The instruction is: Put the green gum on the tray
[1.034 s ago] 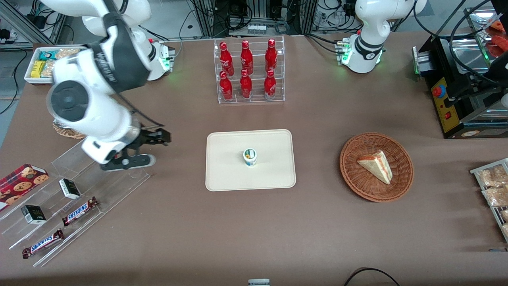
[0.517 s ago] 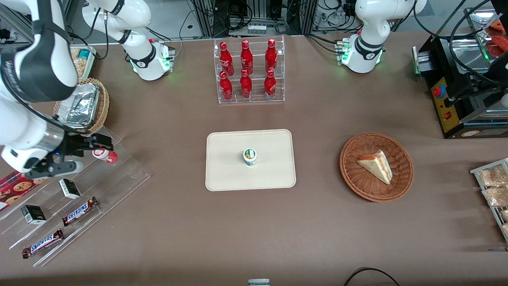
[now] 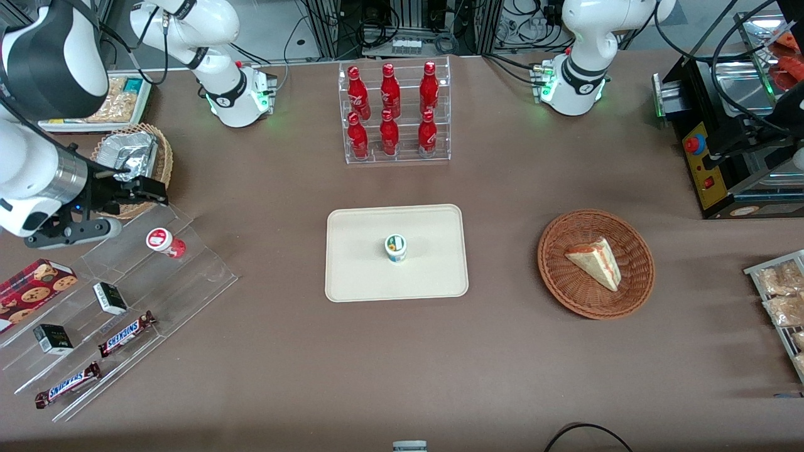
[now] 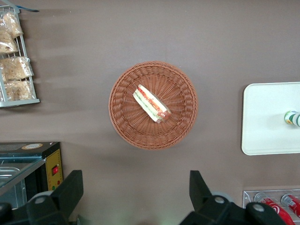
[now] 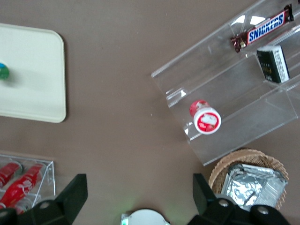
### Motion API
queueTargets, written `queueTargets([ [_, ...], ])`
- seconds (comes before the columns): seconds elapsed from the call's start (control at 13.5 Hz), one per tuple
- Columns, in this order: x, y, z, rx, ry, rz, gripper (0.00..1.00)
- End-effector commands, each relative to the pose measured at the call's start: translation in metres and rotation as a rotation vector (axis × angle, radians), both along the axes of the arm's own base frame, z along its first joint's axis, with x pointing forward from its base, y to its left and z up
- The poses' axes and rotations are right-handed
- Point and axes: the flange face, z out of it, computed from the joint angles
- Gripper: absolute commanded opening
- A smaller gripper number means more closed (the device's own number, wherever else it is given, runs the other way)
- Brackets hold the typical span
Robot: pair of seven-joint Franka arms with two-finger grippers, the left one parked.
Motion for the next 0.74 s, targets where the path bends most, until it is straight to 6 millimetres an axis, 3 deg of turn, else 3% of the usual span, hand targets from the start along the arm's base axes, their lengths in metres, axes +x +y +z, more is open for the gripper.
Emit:
queueTargets([
  [0.0,-0.022,-0.001,0.015,-0.027,0.023,-0.001,1.0],
  [0.44,-0.035,-0.01,0.027,-0.033,0.052,-0.035,1.0],
  [0.67,-0.034,-0.033,0.026,-0.027,0.053,-0.086,1.0],
])
